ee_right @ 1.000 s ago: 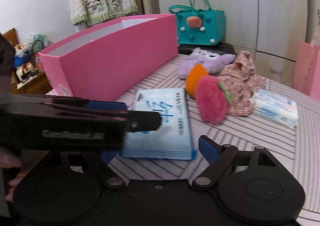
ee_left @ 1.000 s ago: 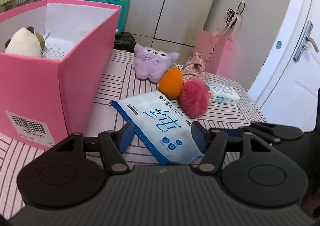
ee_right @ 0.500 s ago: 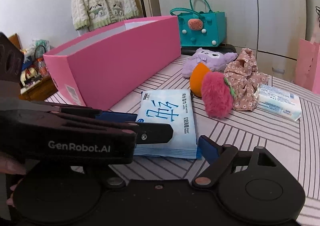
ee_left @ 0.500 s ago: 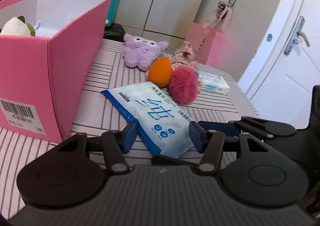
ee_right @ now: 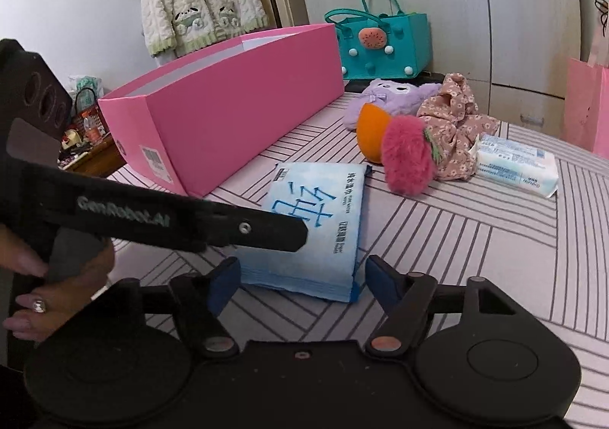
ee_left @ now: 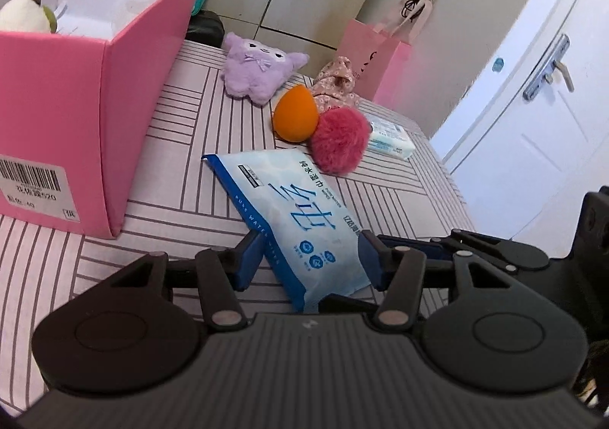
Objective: Organize soft objects
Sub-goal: 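Grasp the wet-wipe pack with the left tool while the right tool pinches it, then lift and carry the wet-wipe pack with both tools over the pink box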
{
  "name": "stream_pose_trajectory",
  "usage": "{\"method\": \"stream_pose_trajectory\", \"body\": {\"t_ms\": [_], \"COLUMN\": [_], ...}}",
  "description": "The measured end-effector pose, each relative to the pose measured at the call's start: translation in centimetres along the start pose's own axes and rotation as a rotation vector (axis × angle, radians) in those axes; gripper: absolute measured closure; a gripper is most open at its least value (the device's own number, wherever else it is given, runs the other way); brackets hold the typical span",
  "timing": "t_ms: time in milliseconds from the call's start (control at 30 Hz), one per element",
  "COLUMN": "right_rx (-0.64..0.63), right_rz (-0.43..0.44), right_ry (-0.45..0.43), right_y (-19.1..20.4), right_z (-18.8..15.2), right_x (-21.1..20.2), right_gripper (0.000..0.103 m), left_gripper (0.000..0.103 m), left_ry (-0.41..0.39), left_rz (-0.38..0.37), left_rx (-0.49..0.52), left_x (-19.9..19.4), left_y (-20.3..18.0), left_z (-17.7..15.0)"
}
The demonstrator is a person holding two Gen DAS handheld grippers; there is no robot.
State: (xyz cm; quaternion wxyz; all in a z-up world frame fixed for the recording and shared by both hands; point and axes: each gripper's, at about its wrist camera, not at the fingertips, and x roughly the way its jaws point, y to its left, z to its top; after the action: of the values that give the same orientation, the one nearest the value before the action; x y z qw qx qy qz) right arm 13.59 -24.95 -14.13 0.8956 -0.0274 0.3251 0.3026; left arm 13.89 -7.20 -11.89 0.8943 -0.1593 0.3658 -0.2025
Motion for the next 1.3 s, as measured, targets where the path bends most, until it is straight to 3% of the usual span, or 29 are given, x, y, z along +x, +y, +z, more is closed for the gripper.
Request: {"method": "stream_pose_trajectory", "body": {"t_ms": [67, 500, 600, 733, 900, 1300], "right_rx": [-0.011, -0.017, -0.026, 0.014, 0.058, 0.079], "right_rz": [0.018, 0.061, 0.026, -0.028, -0.022, -0.070], "right_ry": [0.001, 0.003, -0.004, -0.029, -0.064, -0.101], "right_y": [0.0, 0.3, 0.8, 1.1, 0.5, 1.9], "right_z": [0.1, 1.1, 1.0, 0.7, 0.1, -0.9], "right_x": [0.0, 1.8, 1.8, 1.7, 1.1, 0.3], "right_gripper": [0.016, 0.011, 0.015, 0.026, 0.032, 0.038], "left_gripper": [0.047, 0.046, 0.049, 0.052, 0.053, 0.056], "left_ry": [-0.010, -0.015, -0.015, -0.029, -0.060, -0.044], "left_rz": [-0.003, 0.052, 0.046, 0.053, 0.076, 0.051], "left_rx": [0.004, 0.030, 0.015, 0.070, 0.087, 0.156], "left_x": [-0.1, 0.4, 0.4, 0.5, 0.6, -0.1], "left_y": [-0.1, -0.5, -0.2, -0.8, -1.4, -2.0], "left_z": [-0.1, 0.2, 0.2, -0.3, -0.8, -1.2]}}
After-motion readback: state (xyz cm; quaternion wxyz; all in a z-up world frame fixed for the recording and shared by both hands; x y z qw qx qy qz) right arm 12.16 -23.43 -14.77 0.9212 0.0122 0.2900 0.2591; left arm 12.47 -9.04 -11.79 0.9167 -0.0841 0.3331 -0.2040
